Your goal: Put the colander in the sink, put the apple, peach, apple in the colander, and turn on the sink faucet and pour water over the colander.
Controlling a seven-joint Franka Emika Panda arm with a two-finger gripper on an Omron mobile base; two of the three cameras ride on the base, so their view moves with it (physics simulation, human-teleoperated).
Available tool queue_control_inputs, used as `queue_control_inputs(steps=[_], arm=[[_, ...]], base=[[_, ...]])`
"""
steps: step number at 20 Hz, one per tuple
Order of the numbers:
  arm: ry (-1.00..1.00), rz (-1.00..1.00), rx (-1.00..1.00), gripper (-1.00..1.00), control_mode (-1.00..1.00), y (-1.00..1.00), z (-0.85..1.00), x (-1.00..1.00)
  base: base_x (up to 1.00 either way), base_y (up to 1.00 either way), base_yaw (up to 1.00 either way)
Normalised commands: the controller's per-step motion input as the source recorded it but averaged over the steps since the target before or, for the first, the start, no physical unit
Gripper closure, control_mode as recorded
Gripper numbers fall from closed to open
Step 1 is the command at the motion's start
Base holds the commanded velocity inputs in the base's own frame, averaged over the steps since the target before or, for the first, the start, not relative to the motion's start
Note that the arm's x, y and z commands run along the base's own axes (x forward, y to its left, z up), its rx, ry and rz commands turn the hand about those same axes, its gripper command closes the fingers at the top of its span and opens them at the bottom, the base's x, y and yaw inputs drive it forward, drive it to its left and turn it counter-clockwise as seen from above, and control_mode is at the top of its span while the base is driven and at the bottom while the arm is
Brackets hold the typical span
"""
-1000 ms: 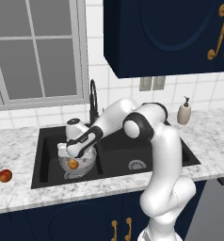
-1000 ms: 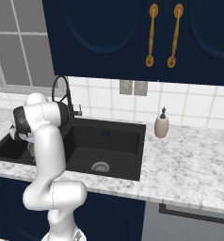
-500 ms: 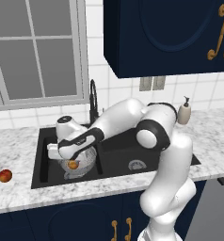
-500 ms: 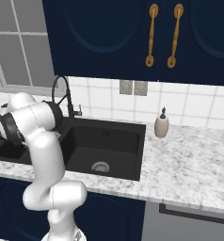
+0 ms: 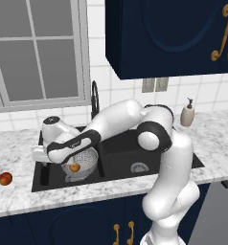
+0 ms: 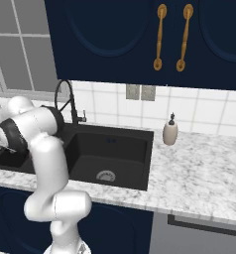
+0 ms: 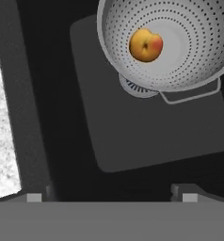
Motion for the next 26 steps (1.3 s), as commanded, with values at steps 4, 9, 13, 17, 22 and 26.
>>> queue_control_inputs(steps=[4,9,13,17,22,26], arm=[[0.01,0.02,-0.01,-1.00,-1.00,0.86,0.00,0.00],[0.01,0.03,0.00,-1.00,-1.00,0.66,0.01,0.00],[0.00,0.00,0.00,-1.00,-1.00,0.34,0.16,0.00],[0.00,0.00,0.00,-1.00,-1.00,0.24,0.03,0.00],[0.00,0.01,0.00,-1.00,-1.00,0.19,0.00,0.00],[0.00,0.04,0.00,-1.00,-1.00,0.14,0.00,0.00]], base=[[0.00,0.00,0.00],[0.00,0.00,0.00],[0.00,0.00,0.00],[0.00,0.00,0.00],[0.00,0.00,0.00],[0.00,0.00,0.00]])
